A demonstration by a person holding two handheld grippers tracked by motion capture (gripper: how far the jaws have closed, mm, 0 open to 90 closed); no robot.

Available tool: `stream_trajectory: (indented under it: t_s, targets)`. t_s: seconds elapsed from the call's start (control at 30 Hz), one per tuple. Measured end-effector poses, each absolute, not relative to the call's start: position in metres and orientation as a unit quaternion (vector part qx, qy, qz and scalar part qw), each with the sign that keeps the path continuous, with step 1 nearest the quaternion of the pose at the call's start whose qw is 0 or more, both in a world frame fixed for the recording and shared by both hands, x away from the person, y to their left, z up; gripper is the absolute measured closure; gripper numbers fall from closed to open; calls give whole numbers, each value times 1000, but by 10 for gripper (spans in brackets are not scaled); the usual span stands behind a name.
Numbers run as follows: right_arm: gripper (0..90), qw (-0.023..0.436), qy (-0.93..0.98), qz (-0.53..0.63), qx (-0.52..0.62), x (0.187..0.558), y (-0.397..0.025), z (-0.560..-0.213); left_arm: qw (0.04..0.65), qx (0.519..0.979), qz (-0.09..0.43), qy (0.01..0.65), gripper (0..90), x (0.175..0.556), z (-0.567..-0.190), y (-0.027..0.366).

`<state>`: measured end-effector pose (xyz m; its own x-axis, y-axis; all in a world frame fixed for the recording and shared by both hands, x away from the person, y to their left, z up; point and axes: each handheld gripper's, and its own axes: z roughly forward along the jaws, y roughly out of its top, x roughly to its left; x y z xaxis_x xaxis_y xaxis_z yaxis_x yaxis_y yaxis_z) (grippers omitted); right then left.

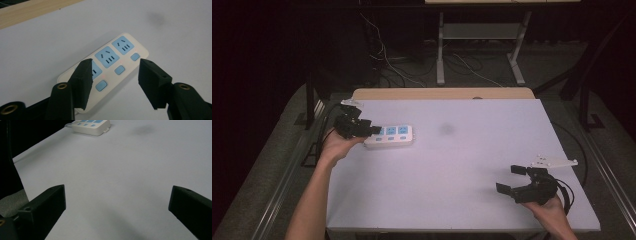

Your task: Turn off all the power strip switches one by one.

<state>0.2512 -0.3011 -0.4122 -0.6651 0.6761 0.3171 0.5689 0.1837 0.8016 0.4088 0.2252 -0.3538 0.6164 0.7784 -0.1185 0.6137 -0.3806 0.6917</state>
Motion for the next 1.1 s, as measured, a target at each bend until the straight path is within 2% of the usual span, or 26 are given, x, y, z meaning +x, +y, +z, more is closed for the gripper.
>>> stream_trajectory:
  t_s: [0.13, 0.27, 0.3, 0.33, 0.37, 0.47, 0.77, 1.1]
  targets:
    - [9, 54, 767, 494, 406, 251, -301, -412, 354, 827, 106, 423, 505, 411, -360, 224]
    - [9, 54, 768, 493, 406, 251, -301, -412, 340, 834, 100, 422, 618, 413, -366, 222]
    - [9, 55, 768, 492, 406, 252, -301, -412, 339, 836, 99, 420, 676, 413, -367, 221]
    - [9, 55, 768, 492, 406, 252, -301, -412, 338, 837, 97, 420, 676, 414, -368, 221]
    - [9, 54, 768, 492, 407, 252, -300, -412, 336, 838, 96, 419, 728, 414, -369, 220]
    - [9, 54, 769, 491, 406, 252, -300, -413, 329, 840, 101, 420, 772, 415, -372, 219]
    - [9, 54, 769, 491, 405, 252, -301, -413, 320, 838, 98, 431, 883, 420, -385, 222]
    - [9, 53, 770, 490, 405, 252, -301, -413, 319, 827, 96, 452, 890, 427, -398, 229]
